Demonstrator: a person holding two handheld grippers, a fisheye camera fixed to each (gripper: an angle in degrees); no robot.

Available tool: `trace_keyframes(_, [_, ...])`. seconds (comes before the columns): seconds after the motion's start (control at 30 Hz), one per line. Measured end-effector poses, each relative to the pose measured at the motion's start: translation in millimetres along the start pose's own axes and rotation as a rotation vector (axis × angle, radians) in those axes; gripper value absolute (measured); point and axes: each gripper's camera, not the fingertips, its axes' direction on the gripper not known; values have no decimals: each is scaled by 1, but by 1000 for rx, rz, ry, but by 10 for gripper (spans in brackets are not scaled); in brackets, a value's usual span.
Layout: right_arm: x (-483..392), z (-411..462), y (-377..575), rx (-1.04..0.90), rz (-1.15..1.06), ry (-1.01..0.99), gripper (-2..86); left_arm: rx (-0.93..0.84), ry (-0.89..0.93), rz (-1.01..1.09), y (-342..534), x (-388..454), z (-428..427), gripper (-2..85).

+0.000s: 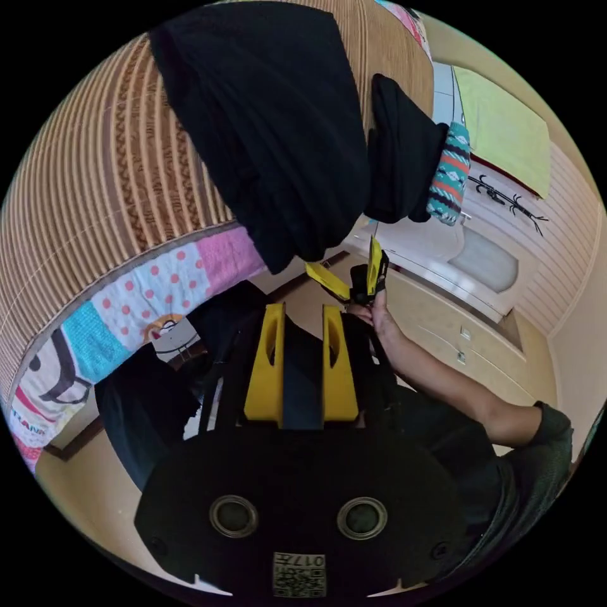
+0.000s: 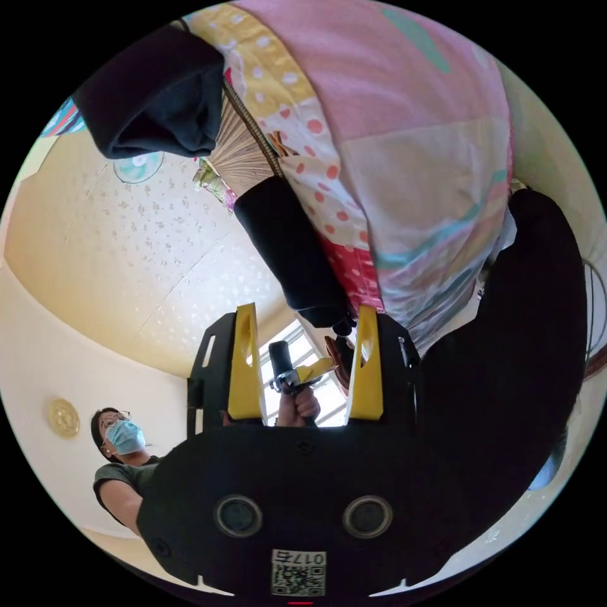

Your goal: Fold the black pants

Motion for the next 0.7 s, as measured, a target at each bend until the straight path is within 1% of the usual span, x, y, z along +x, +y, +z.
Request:
trace_keyframes(0.07, [-1, 13, -5, 22, -29, -7, 193, 44, 13, -39, -1, -22, -26, 117])
trace_keyframes(0.2, [-10, 36, -10, 25, 13, 198, 136, 103, 7, -97, -8, -62, -78, 130])
trace_keyframes(0.3, [-19, 44, -7, -35, -36, 212, 88, 98, 17, -97, -17, -77, -94, 155])
trace_keyframes(0.37, [-26, 47, -2, -49, -66, 242, 79, 95, 77, -119, -20, -88, -94, 179])
trace_keyframes(0.43, [-33, 49, 10, -47, -51, 255, 72, 145, 224, -200, -15, -108, -89, 221])
trace_keyframes(0.47, [-34, 48, 13, -39, -33, 254, 71, 160, 263, -224, -13, -113, -86, 229])
trace_keyframes(0.5, [-32, 46, 21, -28, 8, 220, 69, 184, 341, -267, -7, -123, -80, 241])
trace_keyframes(0.53, [-29, 43, 31, -23, 59, 169, 68, 202, 408, -298, -1, -130, -72, 247])
trace_keyframes(0.6, [-21, 37, 47, -12, 121, 115, 66, 238, 483, -311, 8, -136, -65, 252])
trace_keyframes(0.67, [-14, 28, 65, -8, 154, 90, 64, 286, 557, -319, 18, -141, -61, 257])
trace_keyframes(0.7, [-10, 22, 76, -13, 172, 90, 63, 310, 627, -331, 25, -145, -58, 253])
